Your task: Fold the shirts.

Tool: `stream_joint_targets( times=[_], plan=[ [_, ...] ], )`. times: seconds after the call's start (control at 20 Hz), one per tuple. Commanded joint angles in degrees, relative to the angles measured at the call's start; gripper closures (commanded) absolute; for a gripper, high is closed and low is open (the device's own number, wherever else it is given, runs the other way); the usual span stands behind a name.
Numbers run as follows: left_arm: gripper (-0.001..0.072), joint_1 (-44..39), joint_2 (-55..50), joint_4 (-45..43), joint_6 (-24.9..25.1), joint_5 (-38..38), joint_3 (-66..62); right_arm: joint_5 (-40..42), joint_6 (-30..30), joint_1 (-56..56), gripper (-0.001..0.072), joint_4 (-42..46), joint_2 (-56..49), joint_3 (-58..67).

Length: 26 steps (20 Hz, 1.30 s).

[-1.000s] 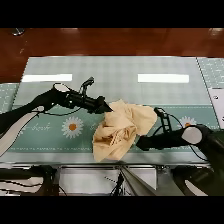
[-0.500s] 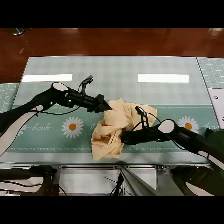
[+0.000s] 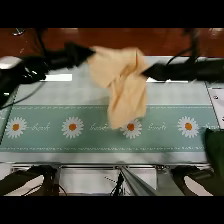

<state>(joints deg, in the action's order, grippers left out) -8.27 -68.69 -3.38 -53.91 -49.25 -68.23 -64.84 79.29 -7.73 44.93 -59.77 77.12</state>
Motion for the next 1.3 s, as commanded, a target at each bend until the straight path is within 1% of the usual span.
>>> stream_joint_targets(
  times=[0.0,0.1,0.15,0.25,0.3,0.4,0.5,0.6,0.7,0.8,0.9,0.95,1.0,1.1,1.25],
  plan=[
    [0.0683,2.0,8.4,-3.1,0.8,7.3,-12.7,-12.0,3.2,7.2,0.0691,7.6,0.5,29.0],
    [0.0683,2.6,12.5,-10.4,0.1,7.0,-20.2,-17.9,3.7,7.2,0.0692,9.5,0.6,41.7],
    [0.0684,2.6,14.8,-14.8,-1.9,6.8,-23.2,-19.8,3.9,7.2,0.0692,9.3,1.0,46.1],
    [0.0683,2.6,19.4,-23.0,-6.9,4.7,-26.3,-20.2,3.8,7.2,0.0692,10.0,4.3,47.5],
    [0.0683,2.6,22.0,-25.7,-9.0,2.2,-26.3,-21.4,3.7,7.2,0.0691,10.9,5.9,47.5],
    [0.0683,2.6,25.3,-29.2,-12.9,-6.5,-26.3,-24.8,3.7,7.2,0.0691,12.3,8.3,47.5],
    [0.0683,2.6,26.8,-30.4,-16.4,-16.7,-25.8,-27.4,3.9,7.2,0.0691,13.5,10.3,45.9],
    [0.0683,2.5,27.5,-30.4,-19.1,-25.6,-23.3,-29.9,4.0,7.2,0.0691,13.6,12.5,40.8],
    [0.0683,2.5,28.8,-30.9,-20.1,-29.4,-17.6,-31.6,4.1,7.2,0.0691,13.6,14.6,32.8],
    [0.0683,2.5,30.8,-32.6,-20.3,-31.2,-8.1,-31.6,4.1,7.2,0.0691,13.4,16.6,22.6],
    [0.0683,2.5,31.7,-35.3,-20.3,-31.2,2.3,-29.6,3.7,7.2,0.0691,13.6,17.6,11.3],
    [0.0682,2.5,31.4,-35.8,-20.3,-29.9,7.4,-26.8,2.9,7.2,0.0691,13.7,17.5,5.5],
    [0.0682,2.5,30.8,-35.7,-20.2,-26.4,13.1,-22.7,2.3,7.2,0.0691,14.0,16.9,0.5],
    [0.0682,1.8,29.0,-35.6,-19.6,-16.4,22.9,-14.3,1.6,7.2,0.0691,14.5,13.1,-6.8],
    [0.0682,-2.5,22.4,-35.6,-18.6,-0.3,30.8,-4.6,1.4,7.2,0.0691,14.3,1.0,-7.4]
  ],
)
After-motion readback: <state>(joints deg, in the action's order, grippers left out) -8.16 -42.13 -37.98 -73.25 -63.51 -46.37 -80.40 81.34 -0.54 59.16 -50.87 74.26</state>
